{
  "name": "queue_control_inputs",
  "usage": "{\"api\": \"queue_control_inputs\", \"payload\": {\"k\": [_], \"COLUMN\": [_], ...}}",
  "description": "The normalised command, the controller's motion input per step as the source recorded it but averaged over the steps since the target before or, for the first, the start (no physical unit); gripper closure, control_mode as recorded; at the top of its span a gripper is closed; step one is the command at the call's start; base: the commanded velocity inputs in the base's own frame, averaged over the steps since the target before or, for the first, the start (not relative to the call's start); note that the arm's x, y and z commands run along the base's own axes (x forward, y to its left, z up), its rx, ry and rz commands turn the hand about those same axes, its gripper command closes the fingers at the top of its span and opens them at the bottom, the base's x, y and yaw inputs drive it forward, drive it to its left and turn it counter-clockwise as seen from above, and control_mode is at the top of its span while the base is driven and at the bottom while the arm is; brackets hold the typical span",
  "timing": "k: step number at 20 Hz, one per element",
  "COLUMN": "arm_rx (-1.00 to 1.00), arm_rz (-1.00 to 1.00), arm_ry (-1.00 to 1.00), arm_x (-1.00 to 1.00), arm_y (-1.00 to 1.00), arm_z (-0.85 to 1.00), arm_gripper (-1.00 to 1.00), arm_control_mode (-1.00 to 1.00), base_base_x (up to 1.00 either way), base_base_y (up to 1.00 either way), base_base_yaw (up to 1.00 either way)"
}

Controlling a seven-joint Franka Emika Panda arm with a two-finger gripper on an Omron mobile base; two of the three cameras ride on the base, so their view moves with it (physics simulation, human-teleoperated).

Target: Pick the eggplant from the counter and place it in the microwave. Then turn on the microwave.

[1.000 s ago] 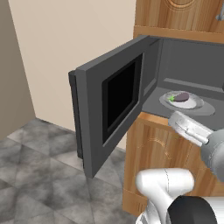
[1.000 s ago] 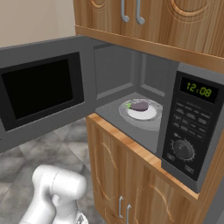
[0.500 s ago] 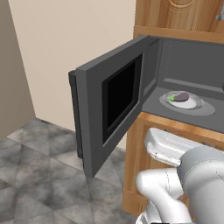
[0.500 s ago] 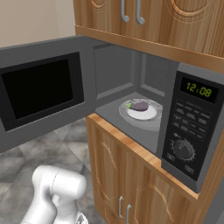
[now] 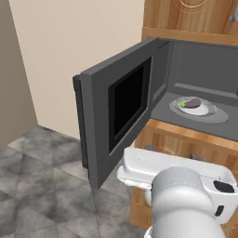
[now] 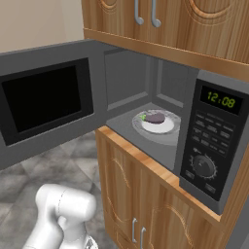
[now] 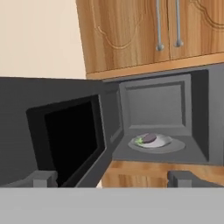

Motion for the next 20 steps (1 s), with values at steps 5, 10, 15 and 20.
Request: {"api": "queue_control_inputs", "payload": {"k": [5, 10, 15, 20], "arm_rx": [-0.12, -0.12, -0.10, -0.10], "arm_rz": [0.00, 0.00, 0.00, 0.00], "arm_ry": [-0.01, 0.00, 0.00, 0.00], "arm_x": [0.00, 0.00, 0.12, 0.23], "arm_y": [0.42, 0.42, 0.39, 0.35], "arm_z": [0.00, 0.00, 0.00, 0.00], "arm_gripper": [-1.00, -1.00, -1.00, -1.00], "arm_control_mode": [-1.00, -1.00, -1.00, -1.00], "base_base_x": [0.00, 0.00, 0.00, 0.00], "base_base_y": [0.00, 0.00, 0.00, 0.00], "base_base_yaw": [0.00, 0.00, 0.00, 0.00]}}
